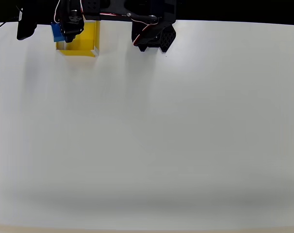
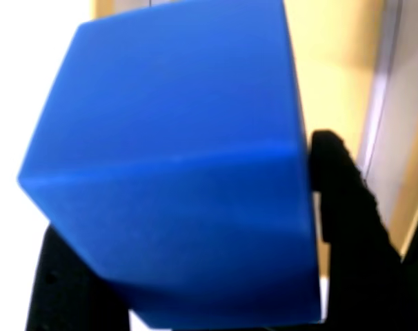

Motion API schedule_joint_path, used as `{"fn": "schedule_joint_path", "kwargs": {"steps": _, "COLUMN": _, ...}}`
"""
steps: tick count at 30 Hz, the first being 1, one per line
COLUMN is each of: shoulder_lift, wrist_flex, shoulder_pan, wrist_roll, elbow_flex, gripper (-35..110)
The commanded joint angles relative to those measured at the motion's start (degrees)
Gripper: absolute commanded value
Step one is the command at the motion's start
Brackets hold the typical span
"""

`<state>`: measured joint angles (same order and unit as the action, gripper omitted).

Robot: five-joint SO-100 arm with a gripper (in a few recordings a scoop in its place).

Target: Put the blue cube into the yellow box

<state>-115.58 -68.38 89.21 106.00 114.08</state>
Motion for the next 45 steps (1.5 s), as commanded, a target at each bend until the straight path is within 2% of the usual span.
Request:
{"fn": "schedule_joint_path", "kwargs": {"steps": 1, "shoulder_lift": -6.77, "wrist_flex": 3.34, "shoulder_pan": 2.29, "wrist_roll": 0.7, "elbow_flex": 2.11, "gripper": 12}}
{"fn": "schedule_joint_path", "kwargs": {"steps": 19, "shoulder_lift": -11.69, "wrist_flex": 14.59, "shoulder_pan": 6.24, "wrist_roll": 2.2, "elbow_flex": 21.97, "gripper": 13}}
{"fn": "schedule_joint_path", "kwargs": {"steps": 27, "shoulder_lift": -12.83, "wrist_flex": 18.81, "shoulder_pan": 8.26, "wrist_roll": 3.34, "elbow_flex": 27.16, "gripper": 36}}
{"fn": "schedule_joint_path", "kwargs": {"steps": 33, "shoulder_lift": -15.82, "wrist_flex": 10.63, "shoulder_pan": 9.14, "wrist_roll": 3.34, "elbow_flex": 21.01, "gripper": 44}}
{"fn": "schedule_joint_path", "kwargs": {"steps": 45, "shoulder_lift": -14.77, "wrist_flex": -6.68, "shoulder_pan": 9.84, "wrist_roll": 6.33, "elbow_flex": -5.01, "gripper": 40}}
